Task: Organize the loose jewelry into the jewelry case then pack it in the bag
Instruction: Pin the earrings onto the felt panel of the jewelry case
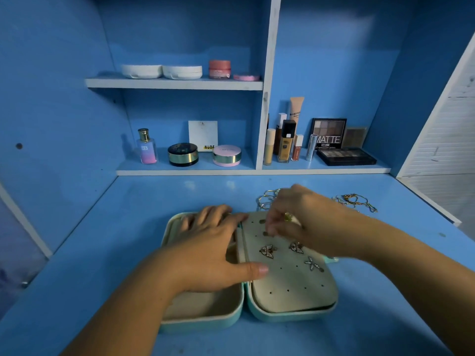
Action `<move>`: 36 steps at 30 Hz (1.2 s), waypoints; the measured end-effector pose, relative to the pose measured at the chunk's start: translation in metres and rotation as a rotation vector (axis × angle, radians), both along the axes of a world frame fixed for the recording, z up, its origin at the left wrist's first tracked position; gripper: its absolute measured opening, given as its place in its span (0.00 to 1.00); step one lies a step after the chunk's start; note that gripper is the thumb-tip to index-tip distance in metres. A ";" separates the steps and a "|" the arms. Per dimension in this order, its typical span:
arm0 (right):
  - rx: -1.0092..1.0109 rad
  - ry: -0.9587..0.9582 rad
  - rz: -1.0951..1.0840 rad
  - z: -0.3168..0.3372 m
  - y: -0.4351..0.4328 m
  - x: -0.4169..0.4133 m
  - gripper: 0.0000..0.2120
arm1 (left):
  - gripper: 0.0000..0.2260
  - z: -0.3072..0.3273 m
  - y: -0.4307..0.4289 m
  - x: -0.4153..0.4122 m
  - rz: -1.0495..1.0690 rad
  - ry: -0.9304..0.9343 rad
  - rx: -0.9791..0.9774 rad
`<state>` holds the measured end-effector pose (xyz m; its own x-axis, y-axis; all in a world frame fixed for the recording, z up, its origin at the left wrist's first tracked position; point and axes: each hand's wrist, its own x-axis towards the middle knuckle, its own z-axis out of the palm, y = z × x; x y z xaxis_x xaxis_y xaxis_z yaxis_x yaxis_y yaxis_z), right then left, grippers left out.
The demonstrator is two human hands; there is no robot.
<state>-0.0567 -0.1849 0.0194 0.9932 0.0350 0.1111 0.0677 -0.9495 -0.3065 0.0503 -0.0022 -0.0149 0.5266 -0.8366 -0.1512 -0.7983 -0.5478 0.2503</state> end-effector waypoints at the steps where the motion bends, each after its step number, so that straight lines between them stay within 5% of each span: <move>1: -0.010 -0.011 0.051 -0.005 0.002 -0.006 0.02 | 0.43 0.000 0.000 0.000 0.001 -0.004 -0.005; 5: 0.118 -0.018 0.120 -0.016 -0.009 -0.011 0.04 | 0.43 0.000 0.000 -0.001 0.006 -0.015 -0.026; 8: 0.338 -0.164 -0.048 -0.017 -0.037 -0.010 0.05 | 0.40 0.000 0.000 -0.004 0.011 -0.013 -0.083; 16: 0.256 -0.206 -0.529 -0.024 -0.123 -0.023 0.08 | 0.21 -0.002 -0.009 -0.022 -0.265 -0.036 -0.358; 23: 0.149 -0.124 -0.512 -0.038 -0.123 -0.015 0.07 | 0.07 -0.004 -0.017 -0.021 -0.230 -0.128 -0.522; 36: 0.046 -0.074 -0.414 -0.047 -0.101 -0.002 0.07 | 0.08 -0.006 -0.021 -0.028 -0.239 -0.093 -0.547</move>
